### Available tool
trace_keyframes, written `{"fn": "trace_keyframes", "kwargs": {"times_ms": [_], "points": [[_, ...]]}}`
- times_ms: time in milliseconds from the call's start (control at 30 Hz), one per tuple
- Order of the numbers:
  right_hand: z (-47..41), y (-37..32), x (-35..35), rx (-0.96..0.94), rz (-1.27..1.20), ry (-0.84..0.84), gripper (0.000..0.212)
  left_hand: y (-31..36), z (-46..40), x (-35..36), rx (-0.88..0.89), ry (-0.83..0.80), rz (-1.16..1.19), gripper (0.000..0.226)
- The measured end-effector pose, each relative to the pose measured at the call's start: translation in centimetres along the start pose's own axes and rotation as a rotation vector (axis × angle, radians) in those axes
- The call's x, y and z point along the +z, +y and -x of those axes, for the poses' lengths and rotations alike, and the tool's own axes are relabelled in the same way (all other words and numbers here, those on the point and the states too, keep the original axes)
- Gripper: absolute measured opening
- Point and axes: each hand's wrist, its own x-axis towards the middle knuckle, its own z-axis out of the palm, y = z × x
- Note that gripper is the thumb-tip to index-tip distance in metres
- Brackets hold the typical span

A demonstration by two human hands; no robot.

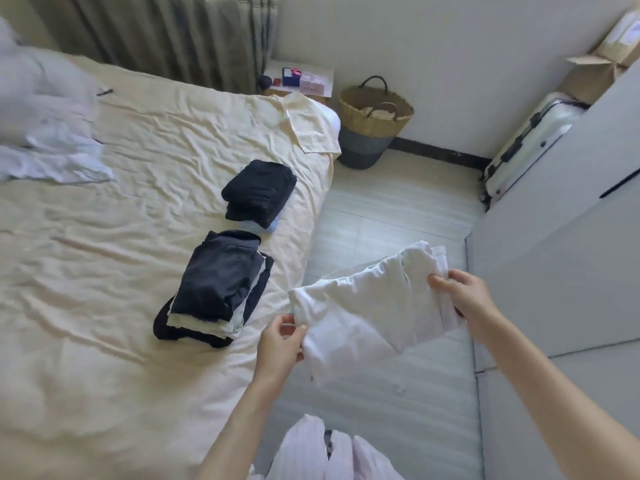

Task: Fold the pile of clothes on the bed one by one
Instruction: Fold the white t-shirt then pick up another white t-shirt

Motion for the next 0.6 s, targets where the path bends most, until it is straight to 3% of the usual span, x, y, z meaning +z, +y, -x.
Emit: {"fn": "trace_keyframes", "kwargs": {"times_ms": [133, 233, 300, 600], "points": [[-5.6, -4.8, 3.5, -0.066, 0.097, -0.104, 0.021, 2.0, -2.2, 0.0, -0.011, 0.097, 0.076, 0.007], [-9.5, -8.6, 6.9, -0.114, 0.174, -0.170, 0.008, 3.9, -4.9, -0.5, -0.007, 0.146, 0.131, 0.006], [-12.1, -11.3, 9.3, -0.142, 0.203, -0.197, 0.010, 5.5, -7.3, -1.0, 0.016, 0.172, 0.177, 0.007], [-26.6, -22.4, 23.0, -0.322, 0.333, -0.306, 0.015, 10.8, -23.3, -2.8, 0.032, 0.264, 0.258, 0.004]]}}
